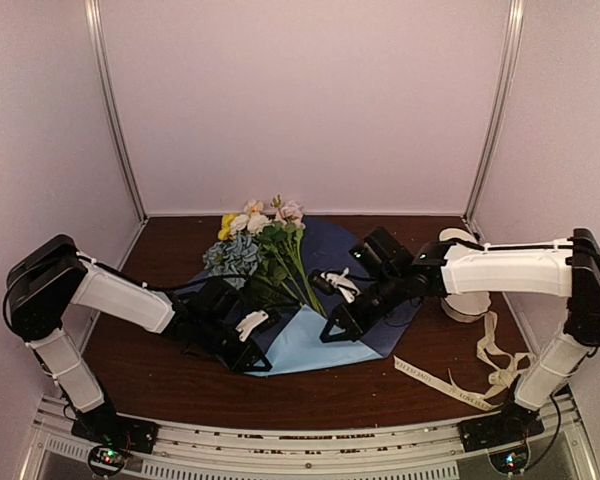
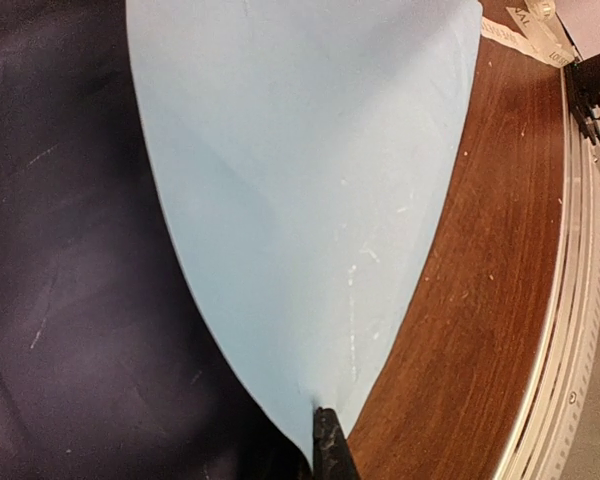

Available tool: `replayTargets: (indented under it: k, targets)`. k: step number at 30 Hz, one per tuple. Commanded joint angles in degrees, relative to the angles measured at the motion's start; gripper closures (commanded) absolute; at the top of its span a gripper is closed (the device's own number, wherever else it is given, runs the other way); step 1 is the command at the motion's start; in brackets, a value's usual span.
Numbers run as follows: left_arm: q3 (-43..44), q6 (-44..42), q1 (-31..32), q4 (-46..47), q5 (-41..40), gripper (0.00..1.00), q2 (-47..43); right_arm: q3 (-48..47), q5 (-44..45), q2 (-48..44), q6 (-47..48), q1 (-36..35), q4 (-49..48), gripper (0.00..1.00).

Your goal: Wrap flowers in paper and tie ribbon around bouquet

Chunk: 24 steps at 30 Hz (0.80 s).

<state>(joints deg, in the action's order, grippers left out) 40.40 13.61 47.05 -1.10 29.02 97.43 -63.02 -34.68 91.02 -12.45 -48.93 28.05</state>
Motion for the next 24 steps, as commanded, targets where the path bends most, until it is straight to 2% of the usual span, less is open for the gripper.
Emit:
replayTargets:
  k: [1, 5, 9, 11, 13, 18, 24]
  targets:
    - [-1.86, -0.51, -0.09, -9.2, -5.38, 1.0, 4.17, -3.08, -8.63, 11.26, -3.88, -2.57, -7.44, 1.0]
    - [-1.32, -0.82, -0.15, -9.86, -5.54, 1.0, 4.09, -4.73, -7.24, 17.61, -4.07, -2.64, -9.43, 1.0]
    - [0.23, -0.77, -0.13, -11.41, -6.64, 1.0, 2.96, -6.34, -4.02, 23.02, -2.65, -2.5, -6.88, 1.0]
    - [1.18, 0.26, -0.1, -12.18, -7.46, 0.82, 1.07, -5.88, -2.96, 24.4, -2.66, -2.52, -6.02, 1.0]
    - [2.08, 1.41, -0.16, -13.3, -8.69, 0.7, -2.02, -5.19, -1.51, 24.71, -2.6, -2.45, -5.1, 1.0]
    - [1.98, 7.27, -1.47, -18.47, -16.24, 0.53, -13.59, -4.09, -0.06, 23.65, -2.26, -2.5, -3.72, 1.0]
    - [-4.18, 20.6, -12.78, -19.96, -21.21, 0.38, -26.1, -4.44, 0.25, 23.25, -2.01, -2.73, -3.21, 1.0]
